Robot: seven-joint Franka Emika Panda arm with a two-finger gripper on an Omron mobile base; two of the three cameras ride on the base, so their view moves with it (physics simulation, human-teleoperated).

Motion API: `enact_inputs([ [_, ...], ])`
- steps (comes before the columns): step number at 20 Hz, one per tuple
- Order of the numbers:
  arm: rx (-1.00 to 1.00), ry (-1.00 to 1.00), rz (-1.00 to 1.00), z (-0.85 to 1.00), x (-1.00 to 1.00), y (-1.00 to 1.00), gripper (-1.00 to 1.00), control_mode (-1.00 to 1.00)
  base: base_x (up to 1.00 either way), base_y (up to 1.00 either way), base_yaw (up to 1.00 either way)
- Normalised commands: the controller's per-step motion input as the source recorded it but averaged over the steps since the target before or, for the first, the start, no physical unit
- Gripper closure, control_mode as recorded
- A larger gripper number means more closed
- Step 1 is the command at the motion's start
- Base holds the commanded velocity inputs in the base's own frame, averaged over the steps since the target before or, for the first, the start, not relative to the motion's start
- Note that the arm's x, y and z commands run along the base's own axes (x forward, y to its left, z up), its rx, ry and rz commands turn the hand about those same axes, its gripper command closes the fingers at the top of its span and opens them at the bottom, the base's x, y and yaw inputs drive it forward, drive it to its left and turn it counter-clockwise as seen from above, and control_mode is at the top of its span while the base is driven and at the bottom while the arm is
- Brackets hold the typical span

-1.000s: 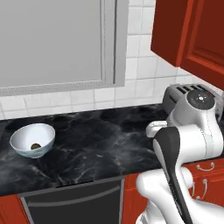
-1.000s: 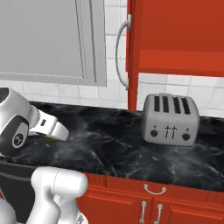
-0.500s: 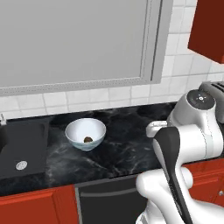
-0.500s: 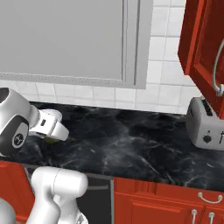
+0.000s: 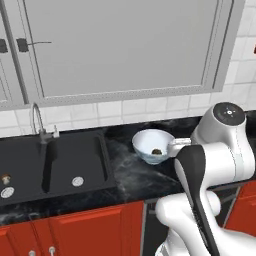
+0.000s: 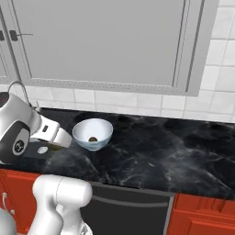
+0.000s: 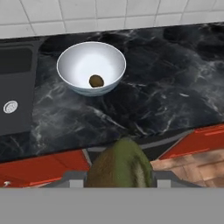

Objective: Pick the kiwis from the cabinet and place them in one bowl. Pick the mushroom from the sink and place it in the other bowl.

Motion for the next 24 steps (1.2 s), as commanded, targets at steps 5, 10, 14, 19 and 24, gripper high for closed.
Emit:
enact_inputs([
  [5, 0.00, 0.00, 0.00, 0.00, 0.00, 0.00, 1.00, 1.00, 0.21, 0.57, -0.03],
  [10, 0.00, 0.00, -0.02, 0.00, 0.01, 0.06, 1.00, -1.00, 0.02, 0.08, -0.01],
  [14, 0.00, -0.02, 0.05, -0.07, 0.54, 0.02, 1.00, -1.00, 0.00, 0.00, 0.00],
  [19, 0.01, 0.03, 0.07, 0.00, 0.84, -0.10, 1.00, -1.00, 0.00, 0.00, 0.00],
  [24, 0.00, 0.13, 0.02, -0.02, 0.86, -0.33, 1.00, -1.00, 0.00, 0.00, 0.00],
])
